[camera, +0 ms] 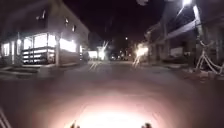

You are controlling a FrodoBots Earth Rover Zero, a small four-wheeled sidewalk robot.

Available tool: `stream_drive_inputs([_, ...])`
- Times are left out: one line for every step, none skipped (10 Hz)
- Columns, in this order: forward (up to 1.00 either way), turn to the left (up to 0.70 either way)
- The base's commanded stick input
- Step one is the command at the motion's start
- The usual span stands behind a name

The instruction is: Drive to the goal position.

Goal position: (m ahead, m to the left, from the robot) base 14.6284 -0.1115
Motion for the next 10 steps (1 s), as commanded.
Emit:
stream_drive_inputs([0.70, 0.00])
stream_drive_inputs([0.70, 0.00])
stream_drive_inputs([0.70, 0.00])
stream_drive_inputs([0.70, 0.00])
stream_drive_inputs([0.70, 0.00])
stream_drive_inputs([0.70, 0.00])
stream_drive_inputs([0.70, 0.00])
stream_drive_inputs([0.70, 0.00])
stream_drive_inputs([0.70, 0.00])
stream_drive_inputs([0.70, 0.00])
